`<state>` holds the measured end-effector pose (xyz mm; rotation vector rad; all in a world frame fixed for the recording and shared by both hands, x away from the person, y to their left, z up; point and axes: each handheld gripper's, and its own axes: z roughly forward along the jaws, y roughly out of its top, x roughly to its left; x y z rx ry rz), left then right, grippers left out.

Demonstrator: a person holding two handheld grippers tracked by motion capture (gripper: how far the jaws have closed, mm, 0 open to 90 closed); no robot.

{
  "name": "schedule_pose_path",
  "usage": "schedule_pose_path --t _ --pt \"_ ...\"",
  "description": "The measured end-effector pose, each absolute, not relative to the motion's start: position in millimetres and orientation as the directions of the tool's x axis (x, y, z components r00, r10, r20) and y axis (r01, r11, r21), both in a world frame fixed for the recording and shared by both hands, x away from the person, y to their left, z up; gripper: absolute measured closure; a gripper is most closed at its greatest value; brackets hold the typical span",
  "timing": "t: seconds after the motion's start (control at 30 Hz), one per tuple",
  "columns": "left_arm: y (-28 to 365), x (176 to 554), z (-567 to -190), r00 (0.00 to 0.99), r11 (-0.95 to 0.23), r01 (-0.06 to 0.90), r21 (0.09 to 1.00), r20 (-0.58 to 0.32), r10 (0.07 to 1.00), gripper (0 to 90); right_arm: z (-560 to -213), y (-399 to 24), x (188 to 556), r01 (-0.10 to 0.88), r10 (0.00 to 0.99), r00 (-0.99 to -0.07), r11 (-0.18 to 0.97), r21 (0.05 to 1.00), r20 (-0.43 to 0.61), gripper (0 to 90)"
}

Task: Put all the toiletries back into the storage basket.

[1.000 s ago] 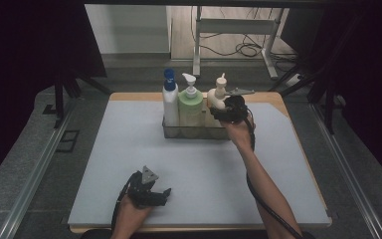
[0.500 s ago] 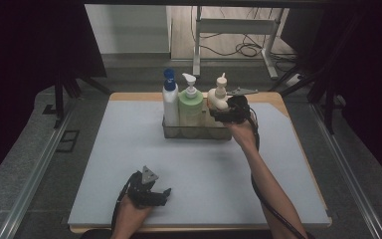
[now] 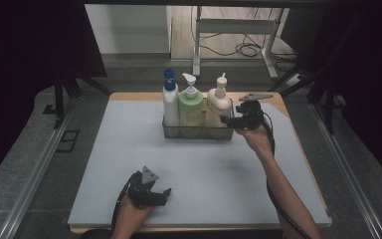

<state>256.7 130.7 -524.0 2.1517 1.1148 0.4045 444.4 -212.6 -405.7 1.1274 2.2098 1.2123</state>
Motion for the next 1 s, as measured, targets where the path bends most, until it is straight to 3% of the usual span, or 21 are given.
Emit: schedule_pose_path --t 0.37,0.77,1.0 --pt "130.7 256.7 -523.9 0.586 -0.410 0.602 0.686 -0.030 0.810 11.6 -410.6 -238.5 441.8 0.520 0.810 -0.582 0.295 0.801 0.079 46.9" --pt "130.7 256.5 -524.0 0.586 -0.410 0.601 0.686 -0.030 0.809 11.7 -419.9 -243.0 462.5 0.544 0.839 -0.536 0.260 0.797 0.092 88.2" --pt "131.0 256.6 -523.9 0.588 -0.414 0.600 0.685 -0.027 0.809 11.7 -427.1 -232.3 475.9 0.559 0.841 -0.535 0.277 0.781 0.084 90.0"
